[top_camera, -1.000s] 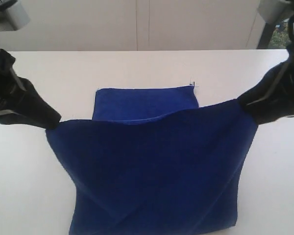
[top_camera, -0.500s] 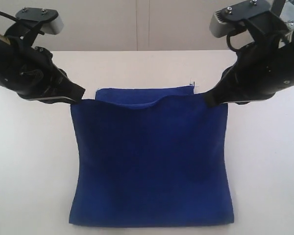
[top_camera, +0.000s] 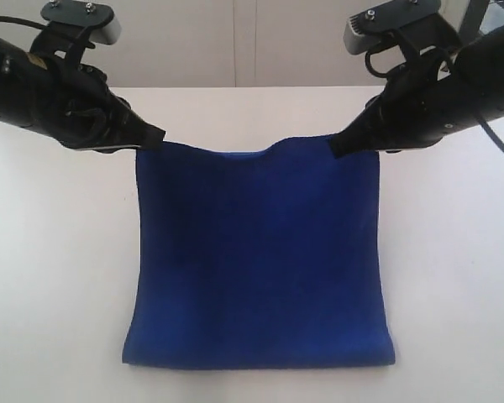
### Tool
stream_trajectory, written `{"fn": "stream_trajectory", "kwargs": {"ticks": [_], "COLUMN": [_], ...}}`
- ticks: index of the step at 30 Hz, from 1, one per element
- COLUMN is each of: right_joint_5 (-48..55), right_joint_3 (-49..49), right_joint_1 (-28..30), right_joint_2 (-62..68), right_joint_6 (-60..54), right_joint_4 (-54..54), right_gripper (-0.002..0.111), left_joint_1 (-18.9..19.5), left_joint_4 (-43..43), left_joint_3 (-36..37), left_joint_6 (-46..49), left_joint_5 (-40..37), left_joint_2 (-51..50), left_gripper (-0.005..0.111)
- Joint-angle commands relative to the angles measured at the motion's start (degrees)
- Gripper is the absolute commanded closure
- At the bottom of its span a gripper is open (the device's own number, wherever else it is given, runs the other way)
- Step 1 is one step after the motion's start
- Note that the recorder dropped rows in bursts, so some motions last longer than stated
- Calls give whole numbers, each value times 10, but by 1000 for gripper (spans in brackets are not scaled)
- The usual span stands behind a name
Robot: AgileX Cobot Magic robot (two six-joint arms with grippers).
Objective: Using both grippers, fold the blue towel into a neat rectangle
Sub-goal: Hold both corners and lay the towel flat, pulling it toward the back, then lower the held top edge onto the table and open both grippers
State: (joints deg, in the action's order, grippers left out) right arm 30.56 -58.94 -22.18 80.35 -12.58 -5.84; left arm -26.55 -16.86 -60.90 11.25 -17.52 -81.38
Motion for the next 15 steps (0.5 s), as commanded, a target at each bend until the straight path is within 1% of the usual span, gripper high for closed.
{"fn": "stream_trajectory", "kwargs": {"ticks": [1, 3, 11, 15], "right_joint_5": [-23, -39, -100, -108], "right_joint_3": [-11, -11, -14, -33], "right_joint_1": [-1, -1, 2, 18], "right_joint_2": [14, 23, 63, 81], "right_joint_6": [26, 27, 44, 52], "right_joint_4": [18, 18, 18, 18], "right_gripper": [108, 108, 108, 108], "left_joint_1": [13, 19, 19, 25], "left_joint_4": [-4, -2, 10, 10], "left_joint_3": [-33, -47, -99, -125], "left_joint_6": [-8, -8, -10, -10], "left_joint_5": [0, 0, 1, 1], "left_joint_2": [-29, -42, -98, -123], "left_gripper": [107, 107, 107, 107]}}
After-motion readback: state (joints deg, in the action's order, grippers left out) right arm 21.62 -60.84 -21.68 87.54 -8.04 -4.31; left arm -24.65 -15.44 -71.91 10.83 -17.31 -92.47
